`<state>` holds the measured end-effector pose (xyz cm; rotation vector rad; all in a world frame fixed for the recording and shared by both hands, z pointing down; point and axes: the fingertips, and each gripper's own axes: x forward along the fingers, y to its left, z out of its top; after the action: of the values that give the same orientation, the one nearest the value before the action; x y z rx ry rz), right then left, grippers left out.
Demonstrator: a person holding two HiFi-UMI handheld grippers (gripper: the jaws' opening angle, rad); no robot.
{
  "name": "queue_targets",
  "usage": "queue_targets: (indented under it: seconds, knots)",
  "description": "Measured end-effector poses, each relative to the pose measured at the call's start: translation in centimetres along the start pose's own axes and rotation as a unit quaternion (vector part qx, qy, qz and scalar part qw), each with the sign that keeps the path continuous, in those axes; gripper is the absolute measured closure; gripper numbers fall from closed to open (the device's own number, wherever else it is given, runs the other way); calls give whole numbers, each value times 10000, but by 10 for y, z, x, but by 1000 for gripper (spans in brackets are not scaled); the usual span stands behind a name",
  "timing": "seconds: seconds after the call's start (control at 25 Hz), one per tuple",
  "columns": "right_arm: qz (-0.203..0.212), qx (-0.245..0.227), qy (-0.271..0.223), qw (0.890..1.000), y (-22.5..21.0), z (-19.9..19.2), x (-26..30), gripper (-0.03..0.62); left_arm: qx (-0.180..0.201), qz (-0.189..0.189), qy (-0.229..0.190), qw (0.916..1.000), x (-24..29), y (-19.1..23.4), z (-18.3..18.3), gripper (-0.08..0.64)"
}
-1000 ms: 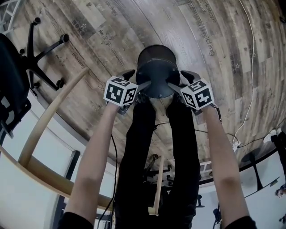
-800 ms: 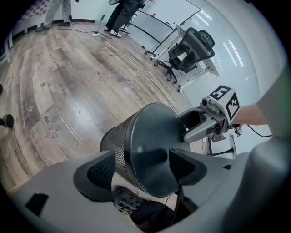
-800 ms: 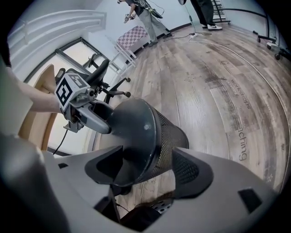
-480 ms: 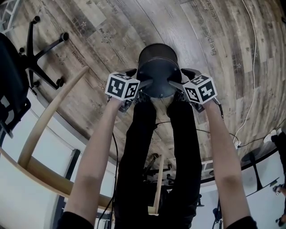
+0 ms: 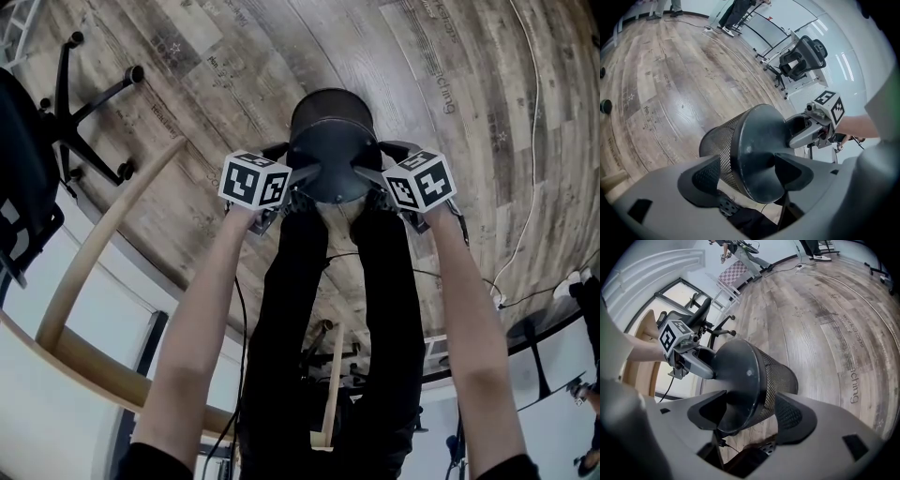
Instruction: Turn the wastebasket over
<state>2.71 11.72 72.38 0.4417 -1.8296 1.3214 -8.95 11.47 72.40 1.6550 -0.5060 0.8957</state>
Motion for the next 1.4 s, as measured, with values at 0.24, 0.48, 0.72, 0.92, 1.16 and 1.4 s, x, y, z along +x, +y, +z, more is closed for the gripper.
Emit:
queue_targets:
  seconds: [0.24, 0.48, 0.72, 0.92, 1.16, 1.4]
  knots:
    - [-46, -80, 65, 9999, 3, 9, -4, 273, 104, 109, 15, 9999, -7, 1, 3, 189]
    - [-201, -206, -215, 9994, -2, 24, -18, 281, 459, 323, -288, 9980, -16, -3, 26, 193]
    - [-602, -558, -526, 9952, -16, 49, -38, 287, 773, 514, -678, 9934, -19, -7, 59, 197]
    - [-994, -884, -788, 9880, -27, 70, -53, 296, 1064, 766, -1066, 9856, -23, -10, 85, 204]
    - [-1205, -940, -999, 9832, -32, 76, -58, 305, 1382, 999, -1335, 9763, -24, -12, 96, 208]
    - [-1188, -918, -980, 9838, -27, 65, -56, 310, 1448, 1041, -1246, 9761, -22, -15, 84, 207]
